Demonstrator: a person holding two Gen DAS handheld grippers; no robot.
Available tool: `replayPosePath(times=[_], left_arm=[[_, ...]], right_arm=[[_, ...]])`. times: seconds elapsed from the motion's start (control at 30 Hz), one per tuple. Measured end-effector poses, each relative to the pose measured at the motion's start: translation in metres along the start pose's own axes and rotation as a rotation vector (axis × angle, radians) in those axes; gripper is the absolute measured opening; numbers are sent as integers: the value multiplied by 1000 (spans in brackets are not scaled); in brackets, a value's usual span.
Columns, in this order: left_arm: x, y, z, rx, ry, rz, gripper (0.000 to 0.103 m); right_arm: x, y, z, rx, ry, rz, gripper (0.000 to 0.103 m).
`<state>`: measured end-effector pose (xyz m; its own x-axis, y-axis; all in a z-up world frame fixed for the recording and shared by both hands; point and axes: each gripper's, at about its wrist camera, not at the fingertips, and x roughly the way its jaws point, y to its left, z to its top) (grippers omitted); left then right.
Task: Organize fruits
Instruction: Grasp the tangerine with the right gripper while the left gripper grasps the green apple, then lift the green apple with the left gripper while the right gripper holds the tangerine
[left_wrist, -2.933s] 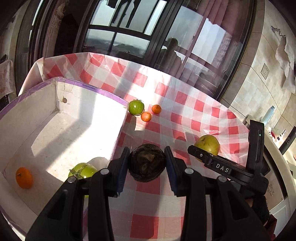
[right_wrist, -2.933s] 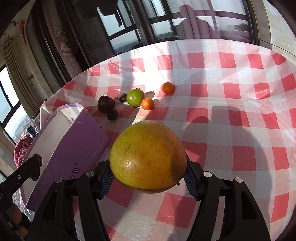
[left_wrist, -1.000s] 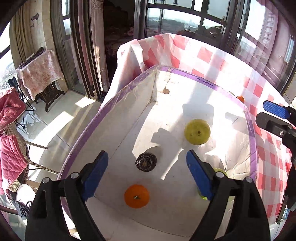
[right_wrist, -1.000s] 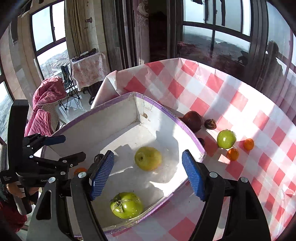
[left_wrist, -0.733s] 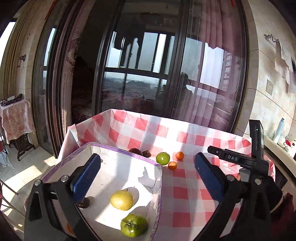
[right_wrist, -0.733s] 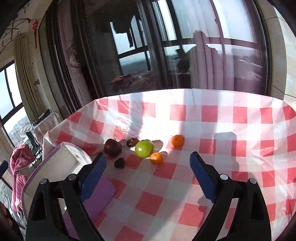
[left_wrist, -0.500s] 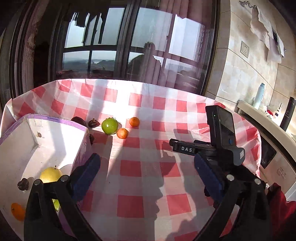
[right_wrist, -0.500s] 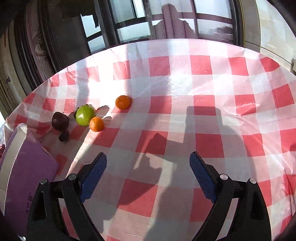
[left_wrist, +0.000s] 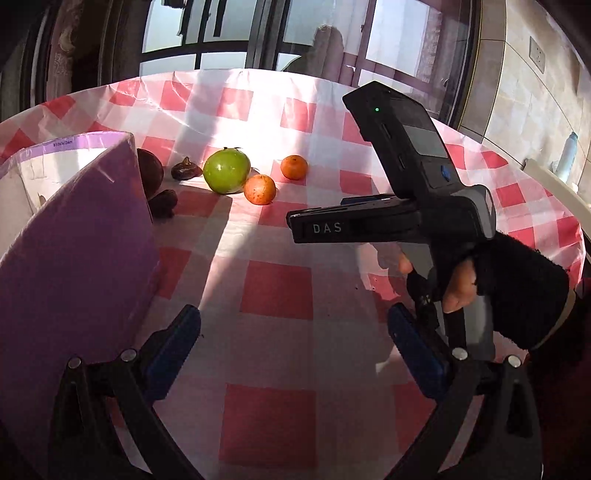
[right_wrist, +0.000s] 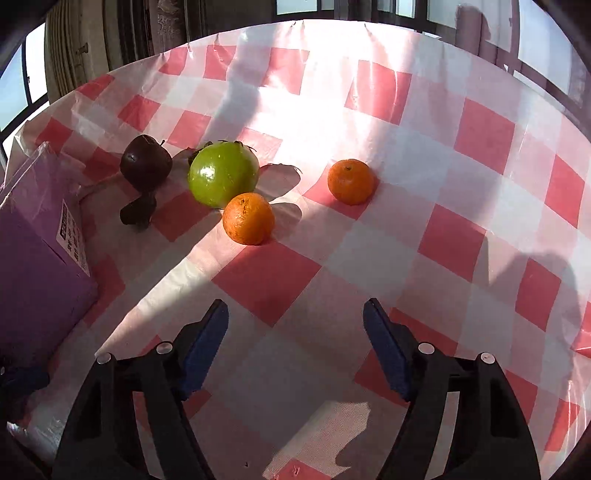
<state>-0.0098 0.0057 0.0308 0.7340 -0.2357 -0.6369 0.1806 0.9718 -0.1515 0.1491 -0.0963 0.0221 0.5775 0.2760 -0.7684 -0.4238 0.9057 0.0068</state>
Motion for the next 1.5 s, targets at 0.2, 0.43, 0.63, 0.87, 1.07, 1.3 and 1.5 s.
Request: replayPosePath(times=[0.2, 0.43, 0.63, 0.87, 1.07, 1.3, 1.5], left_arm=[[18, 6, 10, 10, 26, 40, 101], [55, 4, 38, -9, 56, 130, 101], [120, 7, 90, -153, 77, 273, 101], [185, 56, 136, -335, 147, 409, 101], [206, 66, 149, -269, 161, 417, 71], [177, 44, 125, -166, 184, 310, 62], [130, 14, 87, -97, 236, 161, 62]], right_arm=[[47, 19, 44, -73, 22, 71, 65], [37, 1, 41, -112, 62, 76, 36], [15, -97, 20, 155, 37, -30, 36], [1, -119, -3, 206, 25, -32, 36], [1, -122, -4, 255, 0, -13, 36], [-11, -117, -18, 281, 0, -36, 36], [-30, -97, -37, 312, 70, -66, 36]])
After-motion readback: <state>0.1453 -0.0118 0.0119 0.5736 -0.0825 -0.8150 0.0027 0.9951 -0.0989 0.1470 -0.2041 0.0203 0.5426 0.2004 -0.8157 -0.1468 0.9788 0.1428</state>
